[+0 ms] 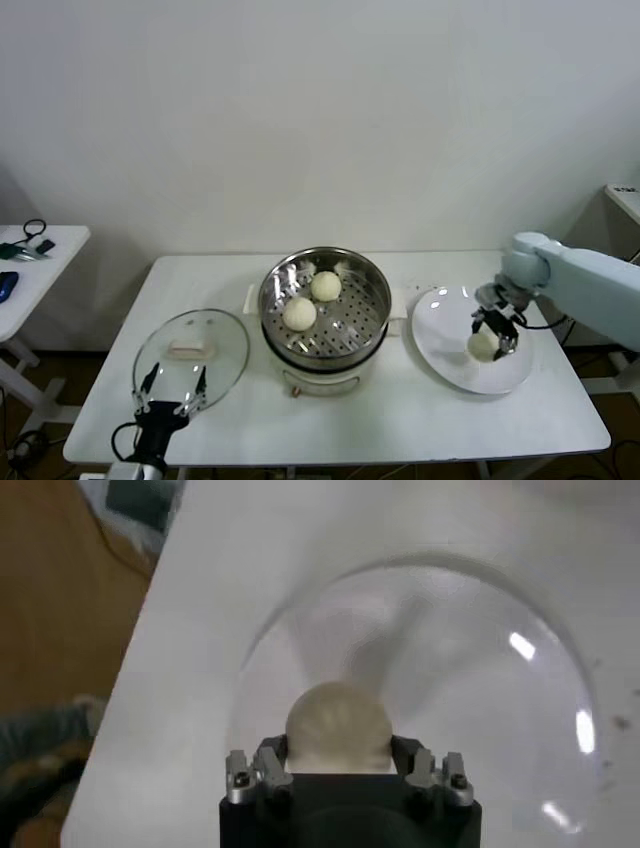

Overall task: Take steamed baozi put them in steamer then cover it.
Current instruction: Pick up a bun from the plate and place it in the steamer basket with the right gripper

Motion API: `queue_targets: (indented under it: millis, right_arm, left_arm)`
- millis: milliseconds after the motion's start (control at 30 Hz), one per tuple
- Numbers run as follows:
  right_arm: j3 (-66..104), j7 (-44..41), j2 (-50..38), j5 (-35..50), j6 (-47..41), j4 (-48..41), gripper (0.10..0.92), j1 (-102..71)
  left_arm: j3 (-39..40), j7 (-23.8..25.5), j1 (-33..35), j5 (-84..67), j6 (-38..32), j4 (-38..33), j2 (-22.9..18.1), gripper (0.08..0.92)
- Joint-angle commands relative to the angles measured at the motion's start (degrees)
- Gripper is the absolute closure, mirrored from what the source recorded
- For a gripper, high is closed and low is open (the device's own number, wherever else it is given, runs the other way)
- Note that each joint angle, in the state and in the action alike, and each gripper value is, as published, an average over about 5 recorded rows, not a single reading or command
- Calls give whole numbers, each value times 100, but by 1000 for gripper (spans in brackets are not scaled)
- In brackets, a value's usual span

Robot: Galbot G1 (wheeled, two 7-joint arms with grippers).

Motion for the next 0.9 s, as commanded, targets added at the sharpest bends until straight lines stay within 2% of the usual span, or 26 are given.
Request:
queue_targets:
  millis: [33, 200, 400, 667, 900]
  right_arm:
    - [-477, -537, 441, -379, 1312, 501, 347, 1722]
    - [-651, -573, 1132, 30, 1811, 464, 344, 2424]
    - [-453, -540, 1968, 449, 1833, 528, 339, 2480]
    - [65, -517, 3133, 255, 1819, 612, 338, 1774]
    - [131, -479, 3598, -181, 1924, 635, 334, 1133]
  left_arm:
    - [6, 5, -6, 14, 13, -9, 3, 177]
    - [15, 3, 35, 16, 4, -7, -5, 177]
    - [14, -6, 58, -12, -32, 40, -7, 177]
    - [0, -6, 24, -69, 18, 9, 6, 177]
    - [-44, -8, -9, -132, 49, -8, 47, 177]
